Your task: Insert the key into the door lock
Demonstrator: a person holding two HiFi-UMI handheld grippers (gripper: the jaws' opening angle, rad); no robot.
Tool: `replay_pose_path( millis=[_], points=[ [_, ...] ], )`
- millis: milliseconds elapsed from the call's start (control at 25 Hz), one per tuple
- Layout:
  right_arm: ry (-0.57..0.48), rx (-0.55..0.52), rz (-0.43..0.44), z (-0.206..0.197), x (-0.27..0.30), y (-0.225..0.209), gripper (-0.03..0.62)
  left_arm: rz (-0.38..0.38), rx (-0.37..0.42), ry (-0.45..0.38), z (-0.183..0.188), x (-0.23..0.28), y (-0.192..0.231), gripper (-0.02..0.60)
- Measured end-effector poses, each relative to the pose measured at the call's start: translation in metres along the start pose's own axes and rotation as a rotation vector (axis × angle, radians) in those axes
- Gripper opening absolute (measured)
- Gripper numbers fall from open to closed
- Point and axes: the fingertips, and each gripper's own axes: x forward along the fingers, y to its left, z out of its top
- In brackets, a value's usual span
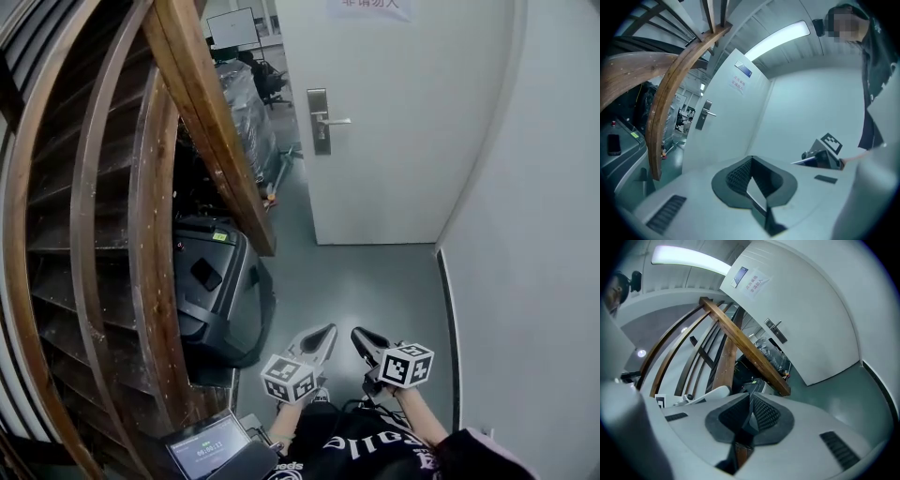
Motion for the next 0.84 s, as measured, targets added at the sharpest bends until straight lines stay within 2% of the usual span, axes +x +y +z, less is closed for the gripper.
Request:
replay_pose_path(
  millis=[360, 840],
  points=[
    [0.05, -0.003, 0.024, -0.012, -0.066, -0.033, 0.035, 0.059, -0.023, 0.003, -0.025, 0.022, -0.059, 0.005],
    [0.04, 0.001, 0.036, -0.016, -0.104, -0.046, 0.035, 0.079, -0.007, 0.014, -0.041, 0.03, -0.092, 0.005]
  ],
)
